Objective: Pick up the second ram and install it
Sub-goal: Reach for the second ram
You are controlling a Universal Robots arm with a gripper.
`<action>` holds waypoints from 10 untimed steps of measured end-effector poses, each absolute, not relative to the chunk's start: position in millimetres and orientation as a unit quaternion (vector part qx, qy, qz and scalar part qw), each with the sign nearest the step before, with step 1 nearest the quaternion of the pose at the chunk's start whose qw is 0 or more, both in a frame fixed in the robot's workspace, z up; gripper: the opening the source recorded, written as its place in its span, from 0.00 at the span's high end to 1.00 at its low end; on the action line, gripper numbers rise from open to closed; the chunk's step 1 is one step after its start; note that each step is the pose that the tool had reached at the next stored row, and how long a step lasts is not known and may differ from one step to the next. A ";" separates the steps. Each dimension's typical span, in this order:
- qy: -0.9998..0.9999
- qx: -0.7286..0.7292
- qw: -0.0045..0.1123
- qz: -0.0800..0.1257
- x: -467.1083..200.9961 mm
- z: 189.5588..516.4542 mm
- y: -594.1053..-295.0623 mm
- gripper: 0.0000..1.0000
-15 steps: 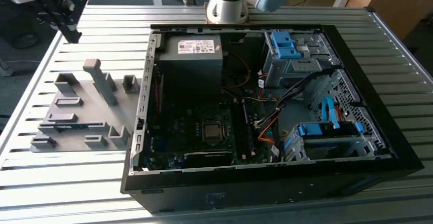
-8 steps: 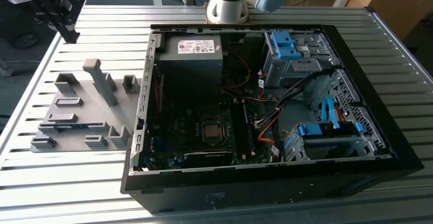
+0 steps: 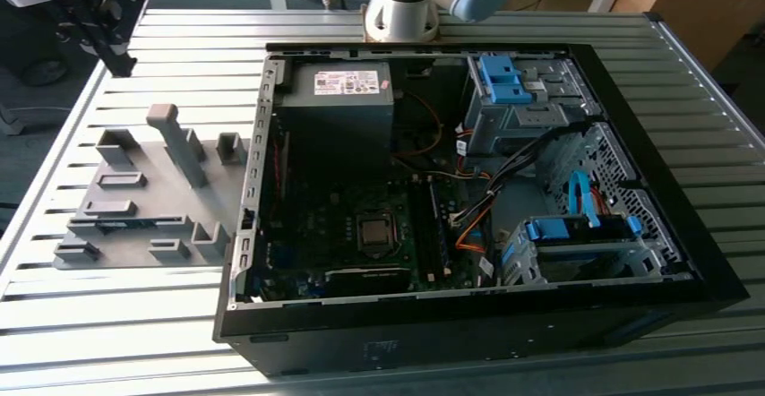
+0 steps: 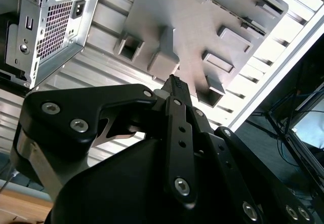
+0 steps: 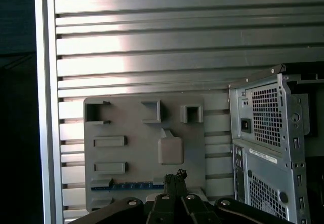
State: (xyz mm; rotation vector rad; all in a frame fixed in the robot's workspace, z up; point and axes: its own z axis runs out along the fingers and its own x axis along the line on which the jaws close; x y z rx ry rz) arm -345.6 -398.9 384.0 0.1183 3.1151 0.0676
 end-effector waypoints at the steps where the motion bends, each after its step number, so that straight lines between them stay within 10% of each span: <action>1: 0.999 0.038 0.012 0.022 -346.2 383.9 -398.9 0.89; 10: 0.999 0.038 0.012 0.022 -351.0 383.6 -398.9 0.89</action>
